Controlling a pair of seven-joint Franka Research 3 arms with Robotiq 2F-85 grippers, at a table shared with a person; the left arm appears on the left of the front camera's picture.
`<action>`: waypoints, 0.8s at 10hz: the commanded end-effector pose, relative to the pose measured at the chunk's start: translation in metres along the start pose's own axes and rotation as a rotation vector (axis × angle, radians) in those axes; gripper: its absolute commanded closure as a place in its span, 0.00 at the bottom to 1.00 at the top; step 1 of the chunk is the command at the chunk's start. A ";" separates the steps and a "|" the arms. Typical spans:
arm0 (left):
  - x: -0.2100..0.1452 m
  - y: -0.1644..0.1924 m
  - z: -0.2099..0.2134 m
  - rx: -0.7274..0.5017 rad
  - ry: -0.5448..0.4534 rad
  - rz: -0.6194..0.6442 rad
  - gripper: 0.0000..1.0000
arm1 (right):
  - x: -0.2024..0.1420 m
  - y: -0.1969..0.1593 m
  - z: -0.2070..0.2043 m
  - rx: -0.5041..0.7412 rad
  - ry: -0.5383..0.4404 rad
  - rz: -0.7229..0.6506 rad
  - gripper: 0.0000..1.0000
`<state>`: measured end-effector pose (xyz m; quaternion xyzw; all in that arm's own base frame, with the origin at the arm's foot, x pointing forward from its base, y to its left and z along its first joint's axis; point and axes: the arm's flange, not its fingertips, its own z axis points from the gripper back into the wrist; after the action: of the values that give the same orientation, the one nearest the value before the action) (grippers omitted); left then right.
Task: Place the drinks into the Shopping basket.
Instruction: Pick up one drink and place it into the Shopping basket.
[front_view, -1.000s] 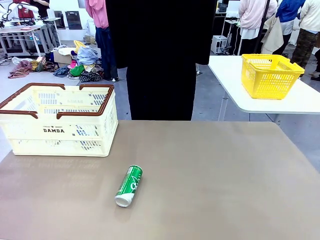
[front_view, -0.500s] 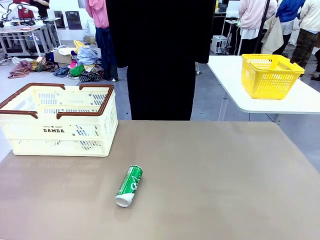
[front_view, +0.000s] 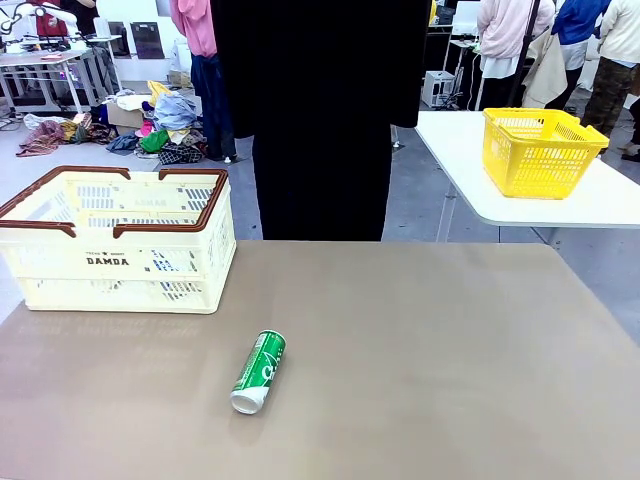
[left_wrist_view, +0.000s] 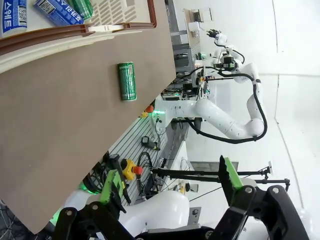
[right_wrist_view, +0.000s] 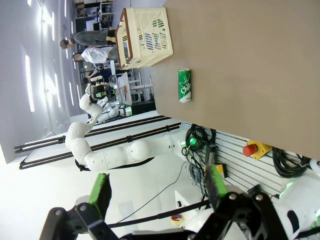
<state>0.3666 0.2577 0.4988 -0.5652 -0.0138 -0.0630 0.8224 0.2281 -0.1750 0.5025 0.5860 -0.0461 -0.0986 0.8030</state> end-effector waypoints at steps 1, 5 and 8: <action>-0.002 -0.002 -0.004 0.003 -0.009 0.007 0.00 | -0.002 -0.001 0.003 -0.008 0.009 0.019 0.00; -0.002 -0.002 -0.004 0.003 -0.009 0.007 0.00 | -0.002 -0.001 0.003 -0.008 0.009 0.019 0.00; -0.002 -0.002 -0.004 0.003 -0.009 0.007 0.00 | -0.002 -0.001 0.003 -0.008 0.009 0.019 0.00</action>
<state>0.3666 0.2577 0.4986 -0.5651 -0.0139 -0.0627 0.8225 0.2281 -0.1750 0.5025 0.5860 -0.0461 -0.0986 0.8030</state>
